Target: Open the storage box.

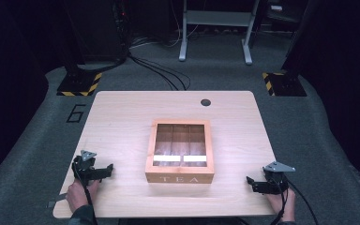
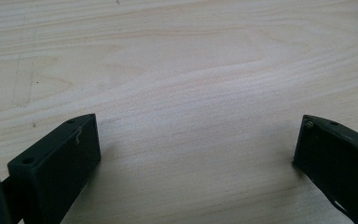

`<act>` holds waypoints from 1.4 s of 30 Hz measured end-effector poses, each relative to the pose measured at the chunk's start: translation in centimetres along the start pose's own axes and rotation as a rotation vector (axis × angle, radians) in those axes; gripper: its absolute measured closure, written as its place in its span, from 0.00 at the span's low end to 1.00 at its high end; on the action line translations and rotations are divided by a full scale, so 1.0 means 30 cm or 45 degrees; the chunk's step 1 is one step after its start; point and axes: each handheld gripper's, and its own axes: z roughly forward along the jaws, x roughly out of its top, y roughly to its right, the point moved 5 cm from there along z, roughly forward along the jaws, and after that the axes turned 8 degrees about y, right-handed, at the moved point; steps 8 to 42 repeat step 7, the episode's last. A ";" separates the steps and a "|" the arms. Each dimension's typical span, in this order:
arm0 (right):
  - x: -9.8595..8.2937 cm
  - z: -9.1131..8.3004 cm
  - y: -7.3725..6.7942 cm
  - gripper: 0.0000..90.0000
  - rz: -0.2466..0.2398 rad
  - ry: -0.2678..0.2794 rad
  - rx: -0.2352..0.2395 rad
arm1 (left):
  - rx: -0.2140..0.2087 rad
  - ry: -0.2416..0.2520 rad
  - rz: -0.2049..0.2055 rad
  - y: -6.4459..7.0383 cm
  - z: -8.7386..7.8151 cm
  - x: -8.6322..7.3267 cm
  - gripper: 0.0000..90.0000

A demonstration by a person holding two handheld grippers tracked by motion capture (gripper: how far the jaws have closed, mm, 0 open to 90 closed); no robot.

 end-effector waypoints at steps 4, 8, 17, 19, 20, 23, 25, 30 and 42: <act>0.001 0.002 -0.001 0.14 0.010 0.003 -0.002 | 0.000 0.000 0.000 0.000 0.000 0.000 0.00; 0.001 0.002 -0.001 0.14 0.009 0.003 -0.003 | 0.000 0.000 0.000 0.000 0.000 0.000 0.00; 0.001 0.002 -0.001 0.14 0.009 0.003 -0.003 | 0.000 0.000 0.000 0.000 0.000 0.000 0.00; 0.001 0.002 -0.001 0.14 0.009 0.003 -0.003 | 0.000 0.000 0.000 0.000 0.000 0.000 0.00; 0.001 0.002 -0.001 0.14 0.009 0.003 -0.003 | 0.000 0.000 0.000 0.000 0.000 0.000 0.00; 0.001 0.002 -0.001 0.14 0.009 0.003 -0.003 | 0.000 0.000 0.000 0.000 0.000 0.000 0.00; 0.001 0.002 -0.001 0.14 0.009 0.003 -0.003 | 0.000 0.000 0.000 0.000 0.000 0.000 0.00; 0.001 0.002 -0.001 0.14 0.009 0.003 -0.003 | 0.000 0.000 0.000 0.000 0.000 0.000 0.00; 0.001 0.002 -0.001 0.14 0.009 0.003 -0.003 | 0.000 0.000 0.000 0.000 0.000 0.000 0.00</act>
